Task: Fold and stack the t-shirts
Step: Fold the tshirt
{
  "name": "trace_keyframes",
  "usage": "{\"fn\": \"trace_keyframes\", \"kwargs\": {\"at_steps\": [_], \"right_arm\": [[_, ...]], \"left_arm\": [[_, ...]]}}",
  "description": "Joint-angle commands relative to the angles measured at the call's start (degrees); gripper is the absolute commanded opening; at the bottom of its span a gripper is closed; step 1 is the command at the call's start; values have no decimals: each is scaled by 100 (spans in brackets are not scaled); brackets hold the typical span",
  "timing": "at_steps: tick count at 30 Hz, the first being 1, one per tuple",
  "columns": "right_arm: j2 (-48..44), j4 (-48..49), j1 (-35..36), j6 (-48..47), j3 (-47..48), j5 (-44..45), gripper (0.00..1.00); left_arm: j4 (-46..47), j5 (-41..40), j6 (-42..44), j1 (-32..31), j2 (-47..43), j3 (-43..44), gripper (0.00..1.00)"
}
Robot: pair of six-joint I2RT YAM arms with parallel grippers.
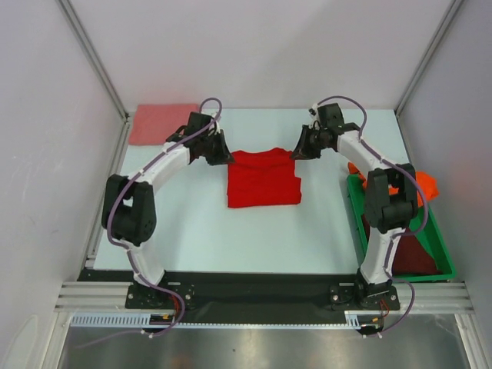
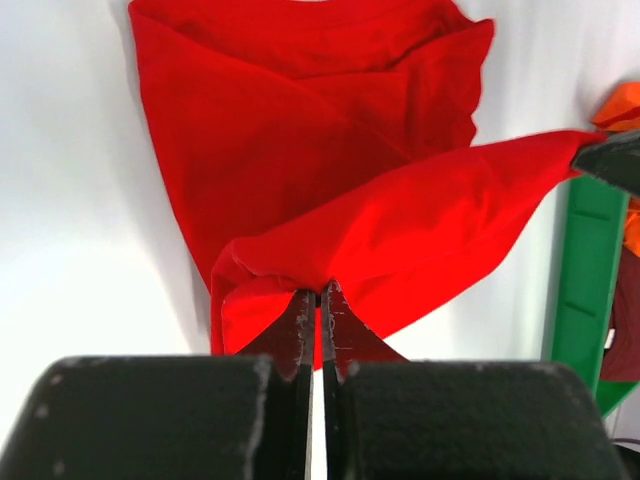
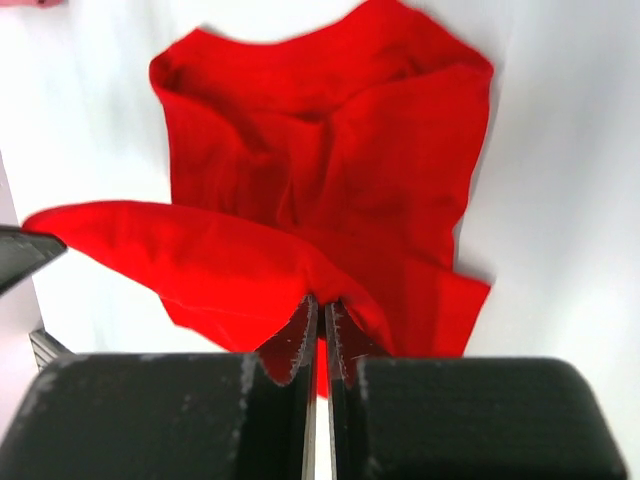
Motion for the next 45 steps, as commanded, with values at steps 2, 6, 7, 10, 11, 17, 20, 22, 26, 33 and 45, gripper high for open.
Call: {"fn": "trace_keyframes", "kwargs": {"at_steps": [2, 6, 7, 10, 11, 17, 20, 22, 26, 33, 45], "right_arm": [[386, 261, -134, -150, 538, -222, 0], [756, 349, -196, -115, 845, -337, 0], [817, 358, -196, -123, 916, -354, 0], [1081, 454, -222, -89, 1136, -407, 1], [1229, 481, -222, -88, 1197, -425, 1], [1740, 464, -266, -123, 1725, -495, 2], [1925, 525, -328, -106, 1962, -513, 3], [2091, 516, -345, -80, 2103, -539, 4], [2451, 604, -389, 8, 2594, -618, 23], [3287, -333, -556, -140, 4481, -242, 48], [651, 1331, -135, 158, 408, -872, 51]], "left_arm": [[363, 81, -27, 70, 119, 308, 0], [425, 142, -89, 97, 567, 684, 0], [425, 134, -107, 105, 672, 764, 0], [573, 107, -168, 105, 928, 879, 0], [618, 81, -194, 114, 1007, 897, 0], [697, 2, -186, 246, 1359, 1240, 0], [811, 2, -274, 342, 1526, 1345, 0], [882, 28, -326, 395, 1674, 1441, 0], [864, -50, -397, 492, 1974, 1670, 1], [698, -903, -371, 641, 1869, 1924, 32], [2445, 414, -634, 63, 32, -543, 35]]}}
